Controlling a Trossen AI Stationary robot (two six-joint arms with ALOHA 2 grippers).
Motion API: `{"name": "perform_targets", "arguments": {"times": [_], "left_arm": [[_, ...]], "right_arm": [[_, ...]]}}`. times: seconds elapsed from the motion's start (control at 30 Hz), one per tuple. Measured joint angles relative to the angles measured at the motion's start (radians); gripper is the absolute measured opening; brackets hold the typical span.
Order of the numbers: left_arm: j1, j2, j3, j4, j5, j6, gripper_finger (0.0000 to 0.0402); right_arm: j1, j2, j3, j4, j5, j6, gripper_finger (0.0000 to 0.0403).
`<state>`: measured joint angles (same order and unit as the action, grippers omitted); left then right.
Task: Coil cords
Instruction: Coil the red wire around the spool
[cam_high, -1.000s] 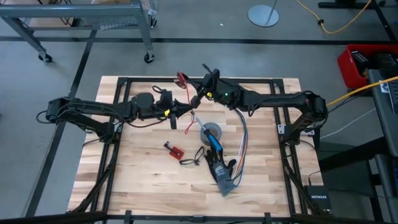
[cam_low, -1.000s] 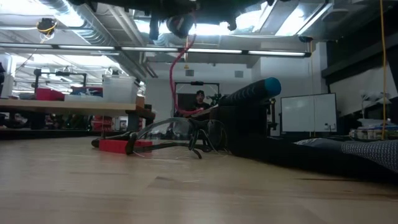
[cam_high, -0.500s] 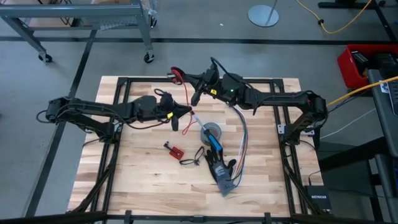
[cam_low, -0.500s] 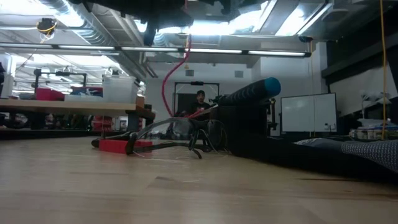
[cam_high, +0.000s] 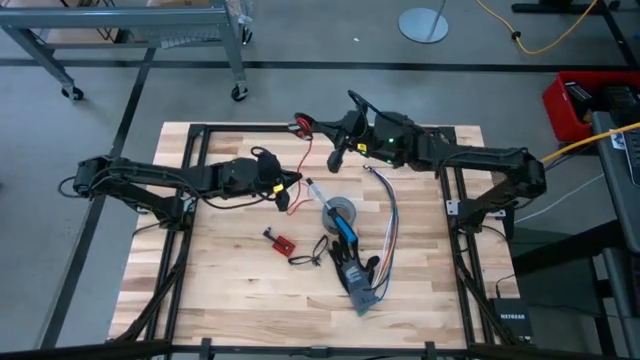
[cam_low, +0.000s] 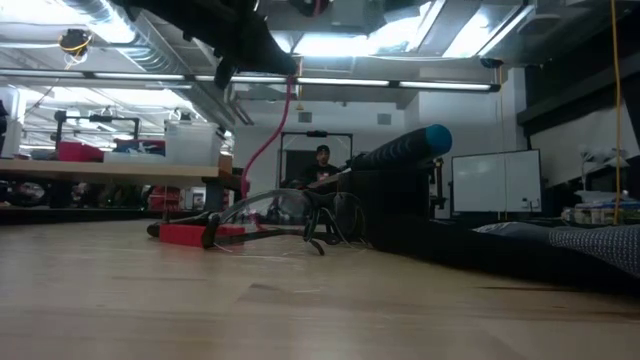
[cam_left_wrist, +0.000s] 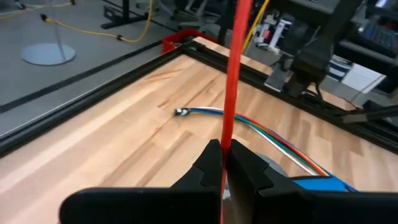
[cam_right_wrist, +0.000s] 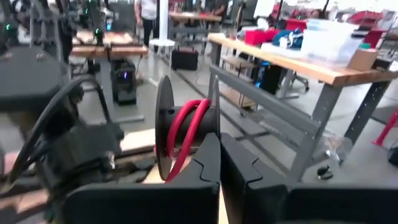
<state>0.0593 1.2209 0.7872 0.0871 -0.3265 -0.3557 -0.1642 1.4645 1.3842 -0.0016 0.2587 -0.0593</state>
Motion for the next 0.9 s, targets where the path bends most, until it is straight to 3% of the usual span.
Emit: {"name": "perform_targets", "arguments": {"times": [0.23,0.43,0.63,0.9], "left_arm": [[0.002,0.0,0.0,0.002,-0.105,0.045,0.0],[0.026,0.0,0.0,0.006,-0.122,0.054,0.0],[0.029,-0.014,-0.001,0.004,-0.123,0.056,0.0],[0.029,-0.036,-0.001,0.009,-0.123,0.047,0.0]], "right_arm": [[0.0,-0.066,0.0,-0.109,-0.184,0.032,0.0],[0.001,-0.088,0.0,-0.218,-0.295,0.058,0.0],[0.001,-0.088,0.0,-0.4,-0.289,0.058,0.0],[0.001,-0.088,-0.016,-0.526,-0.14,0.058,0.0]]}}
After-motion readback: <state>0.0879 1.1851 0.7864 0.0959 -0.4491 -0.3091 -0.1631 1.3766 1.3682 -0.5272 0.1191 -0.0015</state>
